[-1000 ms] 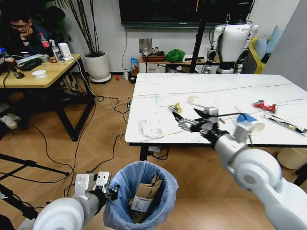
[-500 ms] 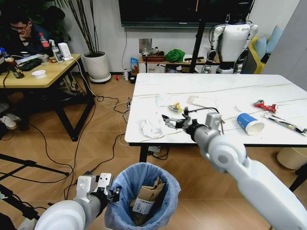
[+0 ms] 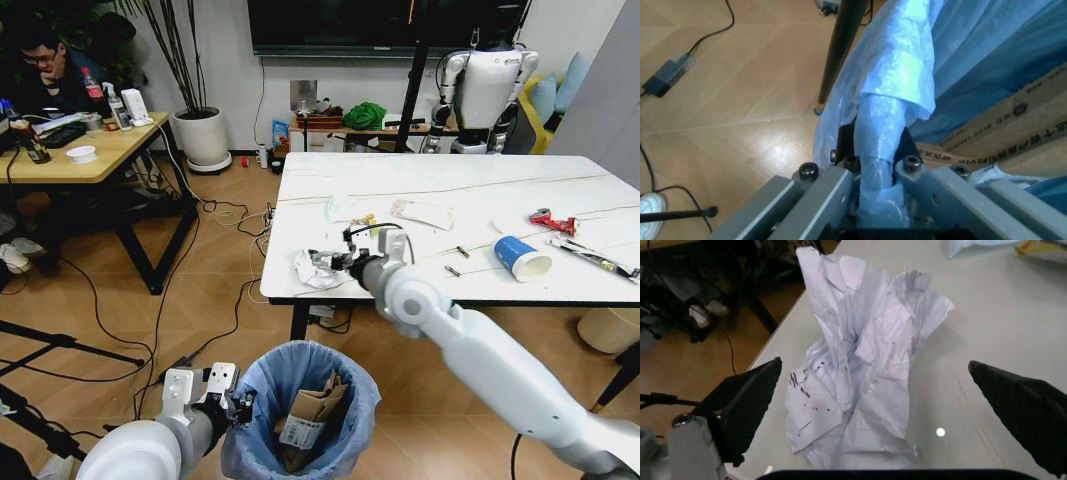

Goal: Pick up the trash bin and place the trash from the table into it.

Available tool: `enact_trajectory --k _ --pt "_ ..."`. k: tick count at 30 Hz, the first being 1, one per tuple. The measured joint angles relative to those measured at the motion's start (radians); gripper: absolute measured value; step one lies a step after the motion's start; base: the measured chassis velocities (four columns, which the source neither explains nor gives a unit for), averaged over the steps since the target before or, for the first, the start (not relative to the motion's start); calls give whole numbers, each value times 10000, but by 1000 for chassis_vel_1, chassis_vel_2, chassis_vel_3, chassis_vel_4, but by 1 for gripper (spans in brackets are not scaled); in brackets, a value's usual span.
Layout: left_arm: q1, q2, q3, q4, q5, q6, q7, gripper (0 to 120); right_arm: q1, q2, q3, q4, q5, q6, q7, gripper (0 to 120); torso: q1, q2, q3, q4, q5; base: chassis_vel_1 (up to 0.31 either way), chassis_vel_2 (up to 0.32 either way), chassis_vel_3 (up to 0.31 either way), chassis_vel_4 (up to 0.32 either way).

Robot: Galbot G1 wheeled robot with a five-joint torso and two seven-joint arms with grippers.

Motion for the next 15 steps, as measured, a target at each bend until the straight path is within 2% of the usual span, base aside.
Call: enact_trajectory --k 4,7,9,10,11,14,15 --pt "5 -46 -14 0 -5 0 3 0 -84 42 -75 -160 -41 -12 14 95 0 0 0 -2 2 0 0 0 0" --pt "-29 -63 -14 0 -12 0 8 0 -85 118 -162 -253 -107 2 20 82 0 0 0 -1 2 0 0 0 0" --pt "-36 -64 -14 0 -13 0 10 0 -78 137 -179 -274 -120 10 23 79 0 0 0 -1 3 0 0 0 0" --pt "-49 -68 -22 1 -20 0 14 0 -55 181 -218 -332 -159 30 26 70 0 0 0 -1 2 0 0 0 0" --pt "-49 -68 -22 1 -20 0 14 0 -55 181 -218 -332 -159 30 26 70 0 0 0 -1 2 0 0 0 0" --pt "-46 -80 -49 0 -23 0 16 0 1 245 -283 -382 -186 78 29 57 -1 1 0 -1 3 0 0 0 0" --pt "-46 -80 -49 0 -23 0 16 0 1 245 -283 -382 -186 78 29 57 -1 1 0 -1 3 0 0 0 0"
